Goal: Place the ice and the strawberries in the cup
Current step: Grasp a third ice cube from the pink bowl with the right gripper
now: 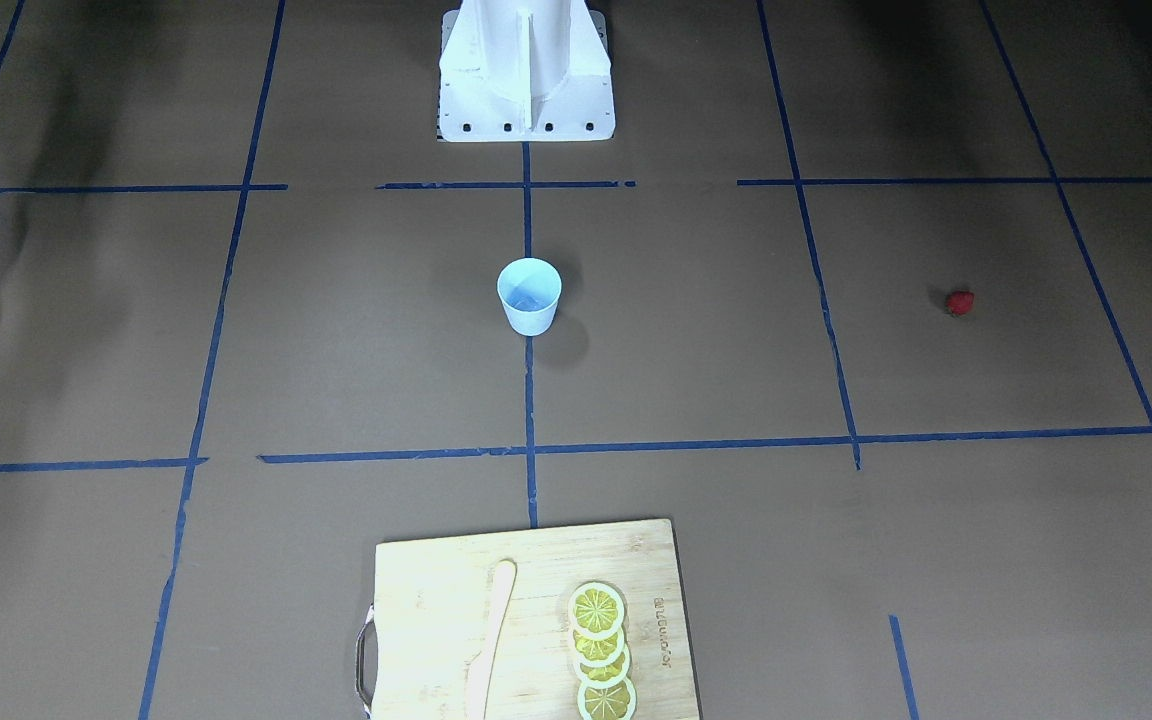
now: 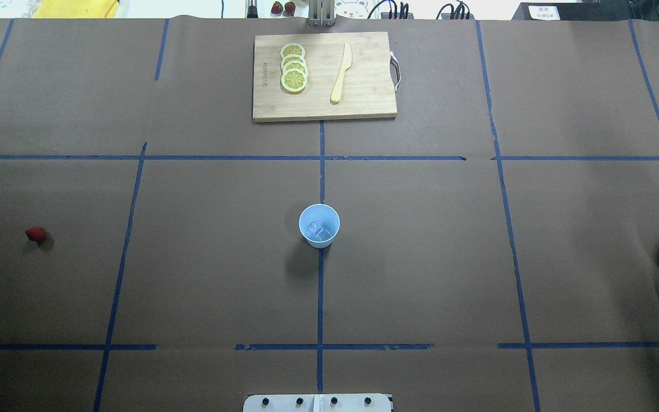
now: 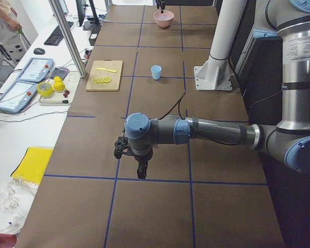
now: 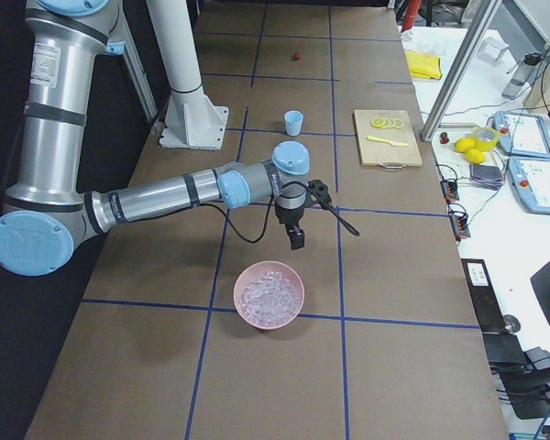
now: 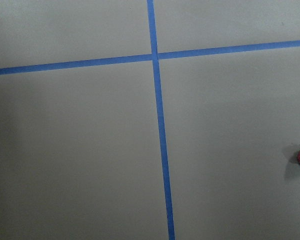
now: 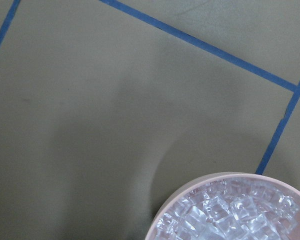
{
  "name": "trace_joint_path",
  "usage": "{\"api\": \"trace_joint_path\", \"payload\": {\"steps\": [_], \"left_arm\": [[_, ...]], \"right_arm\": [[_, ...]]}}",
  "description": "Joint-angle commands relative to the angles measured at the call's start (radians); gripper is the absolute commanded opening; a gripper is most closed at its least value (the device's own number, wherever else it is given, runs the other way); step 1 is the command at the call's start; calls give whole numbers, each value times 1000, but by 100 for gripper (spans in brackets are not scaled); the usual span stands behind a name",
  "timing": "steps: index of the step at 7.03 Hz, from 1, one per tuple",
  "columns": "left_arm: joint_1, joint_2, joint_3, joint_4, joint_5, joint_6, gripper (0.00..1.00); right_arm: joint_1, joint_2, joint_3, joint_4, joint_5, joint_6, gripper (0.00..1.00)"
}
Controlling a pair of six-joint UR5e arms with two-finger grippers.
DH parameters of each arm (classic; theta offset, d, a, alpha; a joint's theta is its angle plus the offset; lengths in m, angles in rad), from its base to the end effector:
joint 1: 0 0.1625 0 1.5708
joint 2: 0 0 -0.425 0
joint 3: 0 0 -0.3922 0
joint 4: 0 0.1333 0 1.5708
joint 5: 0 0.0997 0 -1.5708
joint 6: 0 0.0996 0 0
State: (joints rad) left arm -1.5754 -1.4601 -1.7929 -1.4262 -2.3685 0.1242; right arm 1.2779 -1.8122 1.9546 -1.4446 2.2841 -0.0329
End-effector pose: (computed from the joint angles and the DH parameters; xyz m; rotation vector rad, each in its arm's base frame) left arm -0.0640 -0.4399 0.6141 0.0200 0.7983 0.0999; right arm -0.0511 -0.4053 0.5657 0.1641 -0.7414 -0.4059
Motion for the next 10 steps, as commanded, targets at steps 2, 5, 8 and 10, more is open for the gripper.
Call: {"api": "trace_joint_path", "payload": {"steps": [2,5,8,10], "left_arm": [[0,1,0,3,0,0,100],[0,1,0,1,0,0,100],[0,1,0,-2,0,0,100],[0,1,-3,-2,0,0,100]], "right_arm": [[26,-45,-188,254,37,-7,94],[34,-88,-206,271,25,-10,87],[35,-87,-247,274,-5,-15,84],[34,-73,-261,274,-38,-12,79]]}}
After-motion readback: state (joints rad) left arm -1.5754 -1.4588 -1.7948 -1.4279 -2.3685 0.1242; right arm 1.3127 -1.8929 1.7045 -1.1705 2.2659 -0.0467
